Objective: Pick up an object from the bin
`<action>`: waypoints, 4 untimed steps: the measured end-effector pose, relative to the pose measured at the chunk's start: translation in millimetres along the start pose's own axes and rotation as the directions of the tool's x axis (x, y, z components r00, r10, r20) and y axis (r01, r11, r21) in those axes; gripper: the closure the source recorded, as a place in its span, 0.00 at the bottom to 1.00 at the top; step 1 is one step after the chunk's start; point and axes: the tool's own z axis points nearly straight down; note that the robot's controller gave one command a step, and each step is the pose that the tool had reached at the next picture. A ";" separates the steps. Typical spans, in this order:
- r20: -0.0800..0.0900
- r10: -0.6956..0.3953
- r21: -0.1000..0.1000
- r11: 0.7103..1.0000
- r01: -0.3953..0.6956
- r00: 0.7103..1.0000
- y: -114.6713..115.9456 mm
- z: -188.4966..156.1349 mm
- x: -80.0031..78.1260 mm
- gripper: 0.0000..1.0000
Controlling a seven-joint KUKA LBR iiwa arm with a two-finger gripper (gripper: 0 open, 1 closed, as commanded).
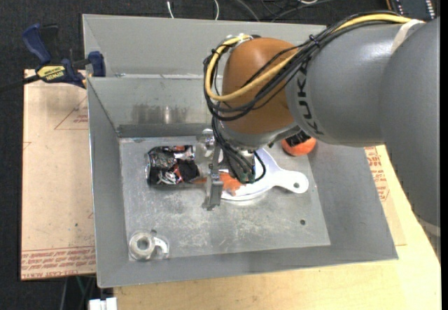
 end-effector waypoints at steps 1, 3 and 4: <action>0.000 0.000 0.000 1.000 0.000 1.000 0.0 0.0 0.0 0.00; 0.007 0.079 -0.001 0.997 -0.079 0.997 13.0 29.0 -65.2 0.00; -0.009 0.174 0.000 0.985 -0.174 0.985 8.5 36.0 -9.0 0.00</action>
Offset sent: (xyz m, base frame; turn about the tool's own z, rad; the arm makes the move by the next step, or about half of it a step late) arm -0.0095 0.0207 -0.0291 0.1673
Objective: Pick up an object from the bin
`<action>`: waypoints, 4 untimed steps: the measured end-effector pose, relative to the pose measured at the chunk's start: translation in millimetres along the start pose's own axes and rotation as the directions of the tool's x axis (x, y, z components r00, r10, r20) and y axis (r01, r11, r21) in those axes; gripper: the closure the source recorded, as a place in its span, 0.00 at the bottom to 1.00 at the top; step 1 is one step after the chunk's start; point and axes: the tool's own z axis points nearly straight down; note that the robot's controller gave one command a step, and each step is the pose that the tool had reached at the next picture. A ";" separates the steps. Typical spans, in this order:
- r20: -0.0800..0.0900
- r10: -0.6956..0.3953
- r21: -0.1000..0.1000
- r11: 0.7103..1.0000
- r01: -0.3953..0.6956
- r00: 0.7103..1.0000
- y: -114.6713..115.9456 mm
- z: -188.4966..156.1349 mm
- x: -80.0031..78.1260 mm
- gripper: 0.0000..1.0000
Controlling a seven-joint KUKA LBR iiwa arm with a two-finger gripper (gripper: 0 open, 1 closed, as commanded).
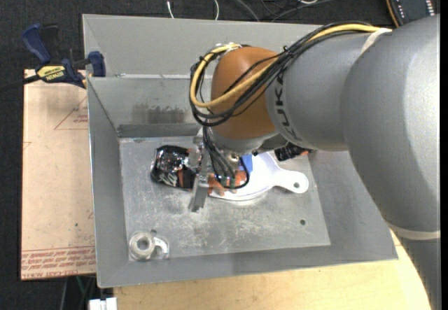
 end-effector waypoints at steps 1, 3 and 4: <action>0.015 0.086 -0.005 0.996 -0.086 0.996 29.0 41.4 -47.1 0.00; 0.017 0.106 -0.007 0.994 -0.106 0.994 14.8 59.9 -43.8 0.00; 0.012 0.031 -0.005 1.000 -0.031 0.999 11.1 43.4 -28.3 0.00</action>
Offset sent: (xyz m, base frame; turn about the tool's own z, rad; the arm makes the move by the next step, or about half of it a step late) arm 0.0139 0.0074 -0.0285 0.0330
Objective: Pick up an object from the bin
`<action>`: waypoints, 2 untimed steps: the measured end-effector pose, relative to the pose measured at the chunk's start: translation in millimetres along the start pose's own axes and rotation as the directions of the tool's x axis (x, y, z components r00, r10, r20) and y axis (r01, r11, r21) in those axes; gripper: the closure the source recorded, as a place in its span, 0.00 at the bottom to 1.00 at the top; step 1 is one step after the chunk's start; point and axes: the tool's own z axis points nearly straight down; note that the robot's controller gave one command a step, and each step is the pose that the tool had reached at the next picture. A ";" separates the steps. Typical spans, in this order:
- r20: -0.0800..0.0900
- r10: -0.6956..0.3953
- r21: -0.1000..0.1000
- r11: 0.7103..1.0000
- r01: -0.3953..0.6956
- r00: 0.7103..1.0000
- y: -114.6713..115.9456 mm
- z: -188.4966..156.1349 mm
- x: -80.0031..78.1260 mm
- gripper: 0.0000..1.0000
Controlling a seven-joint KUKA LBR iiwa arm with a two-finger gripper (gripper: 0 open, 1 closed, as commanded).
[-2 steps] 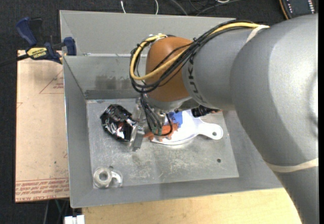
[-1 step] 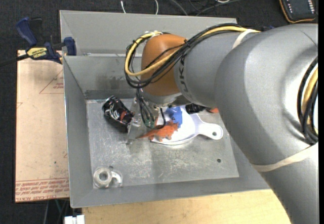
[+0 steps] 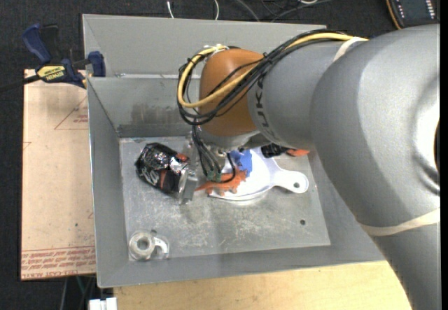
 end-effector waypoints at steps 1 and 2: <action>-0.005 -0.004 0.002 1.000 0.004 1.000 0.7 -13.6 -6.8 0.00; -0.002 -0.283 -0.001 0.959 0.283 0.959 -1.3 -129.0 32.8 1.00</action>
Offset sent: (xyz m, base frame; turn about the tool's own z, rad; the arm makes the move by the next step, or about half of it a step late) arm -0.0337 0.0041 0.1286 -0.2876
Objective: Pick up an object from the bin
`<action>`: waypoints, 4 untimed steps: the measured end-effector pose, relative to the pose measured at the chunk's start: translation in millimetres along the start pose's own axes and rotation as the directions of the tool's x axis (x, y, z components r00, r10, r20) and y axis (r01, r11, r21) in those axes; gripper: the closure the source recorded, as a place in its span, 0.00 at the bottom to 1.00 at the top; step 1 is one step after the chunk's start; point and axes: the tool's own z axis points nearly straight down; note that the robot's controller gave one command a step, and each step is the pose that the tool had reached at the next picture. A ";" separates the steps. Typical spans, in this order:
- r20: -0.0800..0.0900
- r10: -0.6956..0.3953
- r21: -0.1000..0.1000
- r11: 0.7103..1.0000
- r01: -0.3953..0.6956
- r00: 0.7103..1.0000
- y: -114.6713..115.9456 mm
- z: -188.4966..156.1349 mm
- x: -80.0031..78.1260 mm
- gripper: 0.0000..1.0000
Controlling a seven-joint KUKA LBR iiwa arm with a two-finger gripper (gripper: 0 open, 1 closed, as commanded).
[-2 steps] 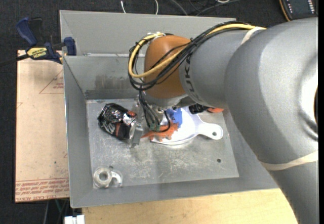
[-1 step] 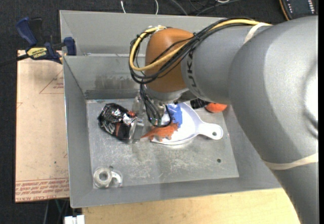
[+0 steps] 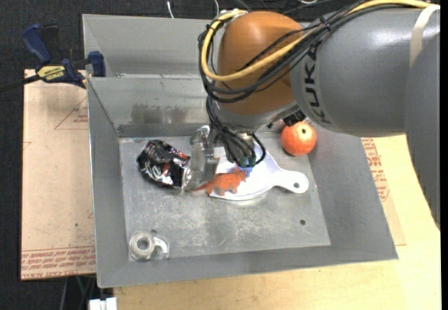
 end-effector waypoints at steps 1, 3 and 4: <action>0.000 0.000 0.000 1.000 0.000 1.000 -0.1 0.2 0.1 1.00; 0.006 -0.135 -0.001 0.991 0.135 0.991 33.1 40.4 77.3 1.00; 0.000 -0.116 -0.001 0.993 0.116 0.993 25.6 31.6 60.1 1.00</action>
Offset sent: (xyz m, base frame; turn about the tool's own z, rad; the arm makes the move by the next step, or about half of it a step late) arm -0.0478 0.0081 -0.0544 -0.1400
